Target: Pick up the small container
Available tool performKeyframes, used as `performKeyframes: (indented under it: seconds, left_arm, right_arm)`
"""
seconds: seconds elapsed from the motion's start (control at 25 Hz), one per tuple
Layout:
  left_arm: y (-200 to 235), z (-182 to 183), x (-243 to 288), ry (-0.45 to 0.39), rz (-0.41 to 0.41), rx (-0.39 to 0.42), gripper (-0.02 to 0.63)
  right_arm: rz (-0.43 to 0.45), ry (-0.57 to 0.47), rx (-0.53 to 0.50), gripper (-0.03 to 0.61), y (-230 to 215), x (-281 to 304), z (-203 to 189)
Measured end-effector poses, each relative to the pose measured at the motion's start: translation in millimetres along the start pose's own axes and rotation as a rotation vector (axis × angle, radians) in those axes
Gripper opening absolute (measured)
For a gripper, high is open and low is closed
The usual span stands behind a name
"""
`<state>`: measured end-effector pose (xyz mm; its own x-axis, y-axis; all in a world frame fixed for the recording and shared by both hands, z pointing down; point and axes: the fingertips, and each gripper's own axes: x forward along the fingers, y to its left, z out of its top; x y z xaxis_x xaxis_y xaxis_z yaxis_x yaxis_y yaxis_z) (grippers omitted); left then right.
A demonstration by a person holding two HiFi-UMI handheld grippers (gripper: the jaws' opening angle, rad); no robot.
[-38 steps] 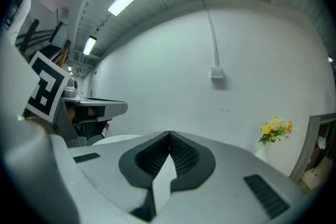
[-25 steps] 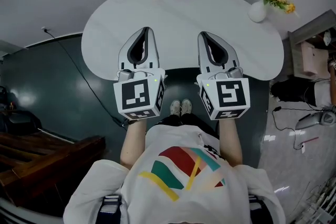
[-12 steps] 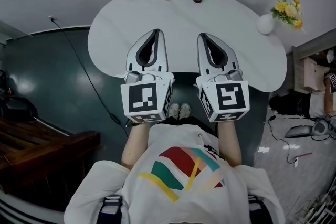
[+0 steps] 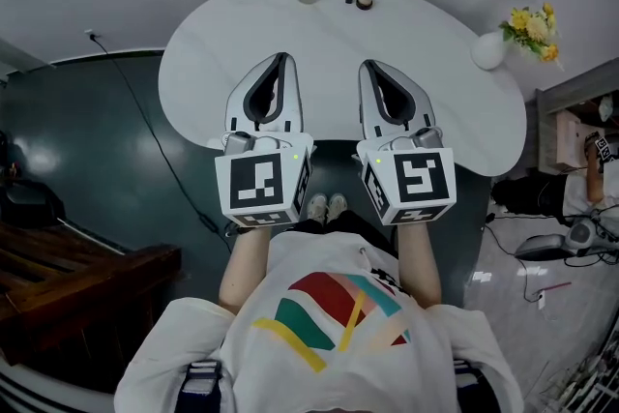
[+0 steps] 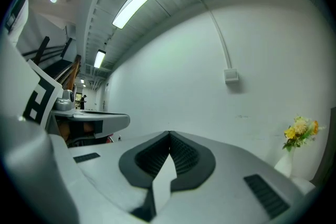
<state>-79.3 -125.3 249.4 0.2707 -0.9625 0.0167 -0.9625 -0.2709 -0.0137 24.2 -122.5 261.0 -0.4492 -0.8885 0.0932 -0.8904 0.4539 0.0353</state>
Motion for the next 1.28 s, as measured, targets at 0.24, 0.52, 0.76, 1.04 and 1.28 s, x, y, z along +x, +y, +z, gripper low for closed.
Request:
performKeyframes:
  seconds: [0.24,0.52,0.76,1.04,1.28]
  left_arm:
    - [-2,-8,14,0.026,0.011,-0.012,0.017]
    - [-3,-3,44,0.023,0.044,0.01,0.017]
    - [-6,-9,57,0.036,0.081,0.014,0.017]
    - [-12,-2,65,0.03,0.092,0.032,0.017]
    - [-16,8,77,0.007,0.061,0.042,0.017]
  right_arm:
    - [-0.005,0.009,0.017,0.012,-18,6,-7]
    - [0.016,-0.004,0.027,0.011,-45,19,-3]
    - [0.029,-0.023,0.025,0.011,-63,23,-4]
    - [0.071,-0.033,0.051,0.011,-66,32,-1]
    - [0.078,-0.056,0.062,0.011,-60,51,6]
